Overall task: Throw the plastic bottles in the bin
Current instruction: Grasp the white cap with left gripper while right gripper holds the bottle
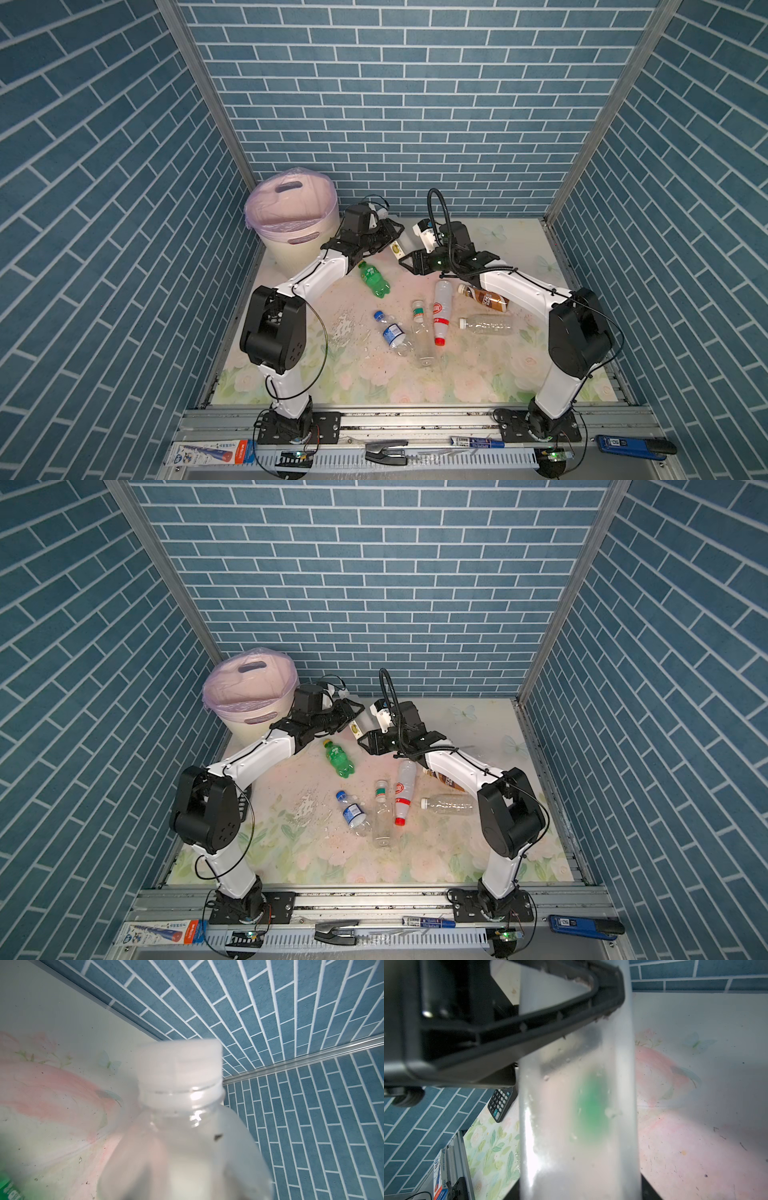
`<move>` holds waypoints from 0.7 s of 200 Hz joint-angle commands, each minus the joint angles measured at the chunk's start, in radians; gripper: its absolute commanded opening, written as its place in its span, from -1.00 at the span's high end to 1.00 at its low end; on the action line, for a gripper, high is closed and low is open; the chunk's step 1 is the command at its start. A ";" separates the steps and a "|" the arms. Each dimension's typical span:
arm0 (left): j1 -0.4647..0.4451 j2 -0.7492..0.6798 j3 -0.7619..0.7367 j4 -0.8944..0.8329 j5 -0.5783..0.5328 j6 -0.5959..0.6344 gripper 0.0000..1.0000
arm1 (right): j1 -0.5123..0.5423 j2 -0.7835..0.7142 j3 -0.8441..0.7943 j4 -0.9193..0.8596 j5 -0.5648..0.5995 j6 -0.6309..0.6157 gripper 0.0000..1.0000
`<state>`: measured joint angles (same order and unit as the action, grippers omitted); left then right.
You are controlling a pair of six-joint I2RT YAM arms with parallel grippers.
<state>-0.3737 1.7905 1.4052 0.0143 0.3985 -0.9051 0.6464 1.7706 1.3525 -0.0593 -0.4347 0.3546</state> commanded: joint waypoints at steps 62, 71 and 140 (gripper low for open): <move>-0.002 -0.080 0.031 -0.124 -0.075 0.146 0.10 | 0.006 -0.082 0.019 0.015 -0.018 -0.031 -0.46; -0.001 -0.087 0.043 -0.141 -0.081 0.163 0.10 | 0.007 -0.093 0.018 0.012 -0.012 -0.034 -0.49; 0.038 -0.142 0.293 -0.345 -0.178 0.383 0.12 | 0.009 -0.190 0.054 -0.020 0.051 -0.105 -0.87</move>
<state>-0.3576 1.7134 1.6009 -0.2504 0.2802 -0.6476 0.6525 1.6329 1.3529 -0.0696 -0.4152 0.3061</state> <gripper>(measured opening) 0.557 0.915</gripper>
